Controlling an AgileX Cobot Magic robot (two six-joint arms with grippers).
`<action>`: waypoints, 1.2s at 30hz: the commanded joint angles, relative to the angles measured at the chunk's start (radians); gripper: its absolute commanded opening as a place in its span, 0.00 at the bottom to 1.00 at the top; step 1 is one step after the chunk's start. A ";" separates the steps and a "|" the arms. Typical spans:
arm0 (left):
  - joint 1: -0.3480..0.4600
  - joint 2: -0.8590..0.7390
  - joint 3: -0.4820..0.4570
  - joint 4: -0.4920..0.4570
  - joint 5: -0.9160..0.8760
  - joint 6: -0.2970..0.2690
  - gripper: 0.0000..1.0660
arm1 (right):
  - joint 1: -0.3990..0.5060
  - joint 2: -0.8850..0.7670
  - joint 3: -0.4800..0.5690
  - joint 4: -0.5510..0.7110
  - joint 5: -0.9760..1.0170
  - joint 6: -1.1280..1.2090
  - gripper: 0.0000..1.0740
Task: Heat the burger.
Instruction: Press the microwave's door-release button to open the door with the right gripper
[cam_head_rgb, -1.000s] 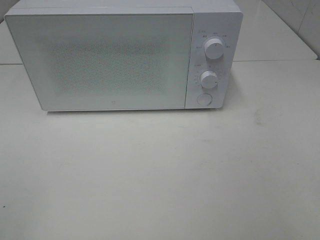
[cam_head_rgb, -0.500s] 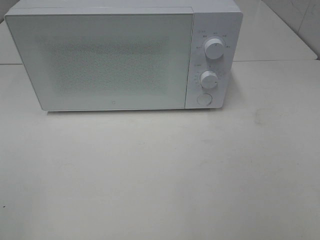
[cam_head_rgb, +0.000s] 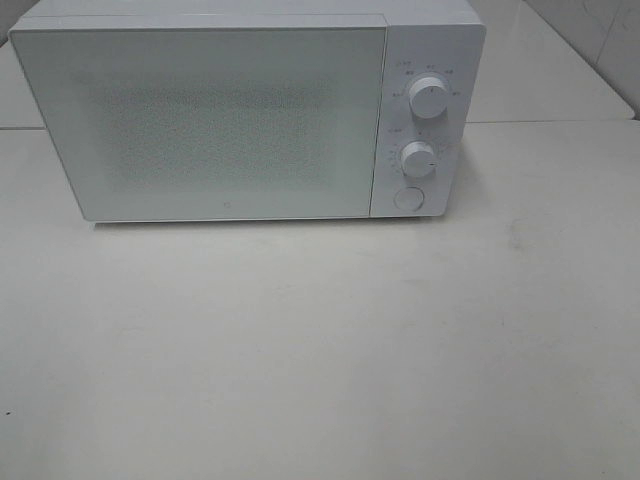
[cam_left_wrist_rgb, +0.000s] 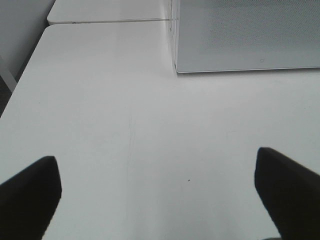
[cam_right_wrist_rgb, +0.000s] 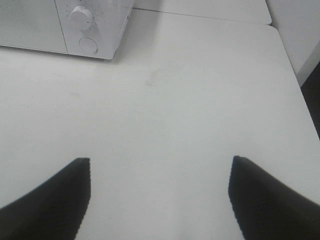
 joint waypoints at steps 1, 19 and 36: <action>-0.008 -0.021 0.003 0.003 -0.015 -0.007 0.94 | -0.008 -0.025 -0.007 -0.008 -0.007 0.000 0.69; -0.008 -0.021 0.003 0.003 -0.015 -0.007 0.94 | -0.008 0.298 -0.043 -0.005 -0.378 0.000 0.69; -0.008 -0.021 0.003 0.003 -0.015 -0.007 0.94 | -0.008 0.653 -0.043 -0.004 -0.655 0.030 0.69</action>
